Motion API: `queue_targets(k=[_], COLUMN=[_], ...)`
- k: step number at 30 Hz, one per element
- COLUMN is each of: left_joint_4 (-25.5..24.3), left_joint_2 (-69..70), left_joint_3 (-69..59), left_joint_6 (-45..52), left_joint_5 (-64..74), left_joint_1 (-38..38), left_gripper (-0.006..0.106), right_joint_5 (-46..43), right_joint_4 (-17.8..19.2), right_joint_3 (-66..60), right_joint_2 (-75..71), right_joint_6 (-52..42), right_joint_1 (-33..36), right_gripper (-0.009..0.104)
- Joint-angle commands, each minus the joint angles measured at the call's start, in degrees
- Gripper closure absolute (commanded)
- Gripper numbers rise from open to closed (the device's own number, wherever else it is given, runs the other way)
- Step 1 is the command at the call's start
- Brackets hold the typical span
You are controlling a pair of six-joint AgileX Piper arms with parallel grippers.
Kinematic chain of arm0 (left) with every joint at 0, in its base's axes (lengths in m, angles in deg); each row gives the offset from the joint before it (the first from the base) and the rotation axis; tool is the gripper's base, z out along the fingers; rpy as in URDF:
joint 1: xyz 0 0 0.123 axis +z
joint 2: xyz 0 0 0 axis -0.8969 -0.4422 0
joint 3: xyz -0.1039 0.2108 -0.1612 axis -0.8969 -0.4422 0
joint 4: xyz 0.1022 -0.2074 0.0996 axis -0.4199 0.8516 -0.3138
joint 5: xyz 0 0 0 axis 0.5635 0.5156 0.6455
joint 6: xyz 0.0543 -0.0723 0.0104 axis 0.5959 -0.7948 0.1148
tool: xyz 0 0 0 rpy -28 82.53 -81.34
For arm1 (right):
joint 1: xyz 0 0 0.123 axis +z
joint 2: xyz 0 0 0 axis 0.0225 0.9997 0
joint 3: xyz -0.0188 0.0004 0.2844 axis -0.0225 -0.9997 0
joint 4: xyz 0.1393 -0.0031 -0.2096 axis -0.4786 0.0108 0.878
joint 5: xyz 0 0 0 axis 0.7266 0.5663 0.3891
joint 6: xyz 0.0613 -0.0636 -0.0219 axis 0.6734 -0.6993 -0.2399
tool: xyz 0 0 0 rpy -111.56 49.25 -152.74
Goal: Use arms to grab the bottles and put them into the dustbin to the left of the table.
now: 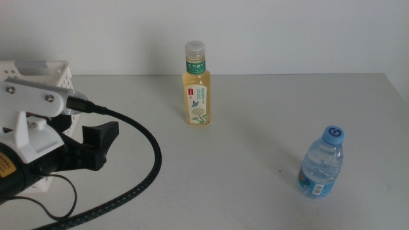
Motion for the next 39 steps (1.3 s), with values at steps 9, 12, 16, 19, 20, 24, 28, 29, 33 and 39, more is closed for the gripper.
queue_targets(k=[9,12,16,19,20,24,28,29,33,39], left_joint_4=[0.1,0.1,0.1,0.1,0.1,-0.5,-4.5,-5.2,-6.0,-6.0], left_joint_2=[-7.6,-11.8,-19.1,-25.7,-28.0,-35.7,-39.3,-40.0,-42.9,-48.4], left_joint_3=[1.3,1.3,1.3,1.3,1.3,1.3,3.2,4.5,10.1,18.5], left_joint_6=[3.5,4.3,4.3,3.8,2.8,-5.4,-6.5,-5.7,-4.7,-4.9], left_joint_5=[-17.4,-23.4,-33.8,-42.5,-45.5,-54.5,-57.6,-57.0,-51.1,-47.8], left_joint_1=[-5.3,-6.6,-8.4,-8.7,-8.7,-8.7,-8.7,-8.7,-8.7,-8.7], left_gripper=[0.007,0.007,0.007,0.007,0.007,0.007,0.007,0.007,0.007,0.007], right_joint_5=[-4.3,-4.3,-4.3,-4.3,-4.3,-4.3,-4.3,-4.3,-4.3,-4.3], right_joint_4=[0.7,0.7,0.7,0.7,0.7,0.7,0.7,0.7,0.7,0.7], right_joint_3=[0.5,0.5,0.5,0.5,0.5,0.5,0.5,0.5,0.5,0.5], right_joint_2=[-1.2,-1.2,-1.2,-1.2,-1.2,-1.2,-1.2,-1.2,-1.2,-1.2], right_joint_6=[-0.5,-0.5,-0.5,-0.5,-0.5,-0.5,-0.5,-0.5,-0.5,-0.5], right_joint_1=[-0.4,-0.4,-0.4,-0.4,-0.4,-0.4,-0.4,-0.4,-0.4,-0.4], right_gripper=[0.001,0.001,0.001,0.001,0.001,0.001,0.001,0.001,0.001,0.001])
